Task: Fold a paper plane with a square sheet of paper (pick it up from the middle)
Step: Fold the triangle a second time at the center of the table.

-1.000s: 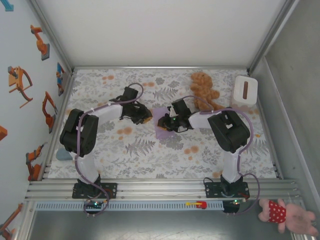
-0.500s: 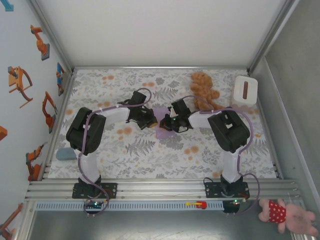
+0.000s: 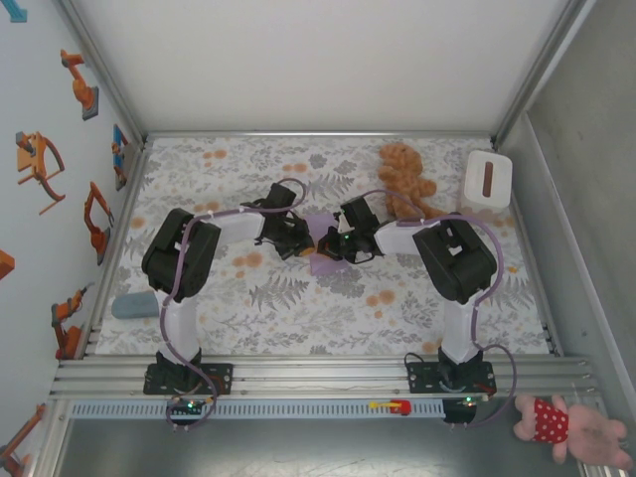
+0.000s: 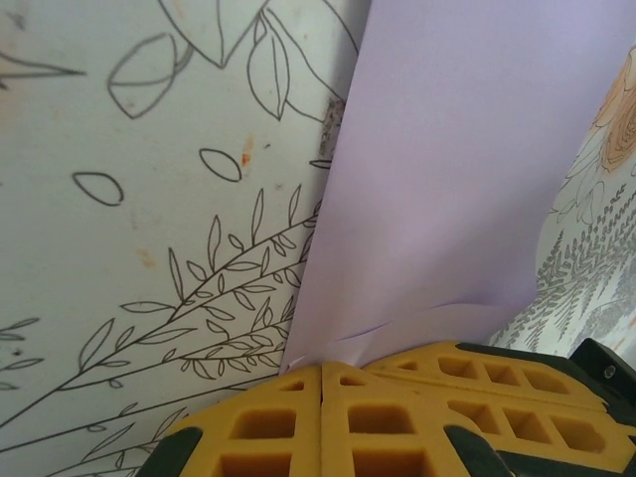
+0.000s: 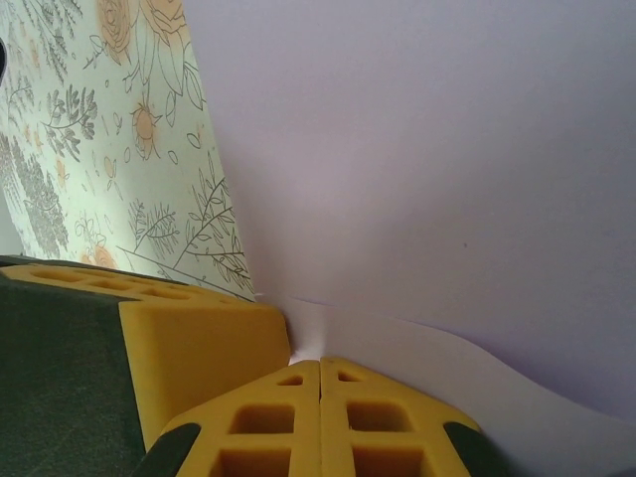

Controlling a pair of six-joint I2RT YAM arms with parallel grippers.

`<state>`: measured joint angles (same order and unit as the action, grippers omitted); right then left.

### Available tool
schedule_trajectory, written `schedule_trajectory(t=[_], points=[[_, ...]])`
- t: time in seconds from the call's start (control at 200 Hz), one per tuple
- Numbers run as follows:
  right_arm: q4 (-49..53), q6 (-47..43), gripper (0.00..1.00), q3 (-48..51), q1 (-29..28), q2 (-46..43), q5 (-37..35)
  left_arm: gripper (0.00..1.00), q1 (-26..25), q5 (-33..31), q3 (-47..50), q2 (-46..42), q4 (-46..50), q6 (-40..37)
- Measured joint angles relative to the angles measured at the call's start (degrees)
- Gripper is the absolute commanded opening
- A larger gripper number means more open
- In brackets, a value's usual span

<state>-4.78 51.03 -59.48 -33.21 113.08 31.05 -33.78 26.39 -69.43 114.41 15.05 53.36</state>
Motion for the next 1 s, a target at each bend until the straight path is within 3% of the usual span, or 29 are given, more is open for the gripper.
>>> schedule_trajectory(t=[0.441, 1.002], points=[[0.22, -0.24, 0.0, 0.61, 0.35, -1.55, -0.72, 0.0, -0.04, -0.94, -0.22, 0.09, 0.66, -1.11], [-0.04, -3.34, 0.0, 2.01, 5.01, -1.92, -1.38, 0.0, -0.04, -1.16, -0.33, 0.17, 1.11, -2.86]])
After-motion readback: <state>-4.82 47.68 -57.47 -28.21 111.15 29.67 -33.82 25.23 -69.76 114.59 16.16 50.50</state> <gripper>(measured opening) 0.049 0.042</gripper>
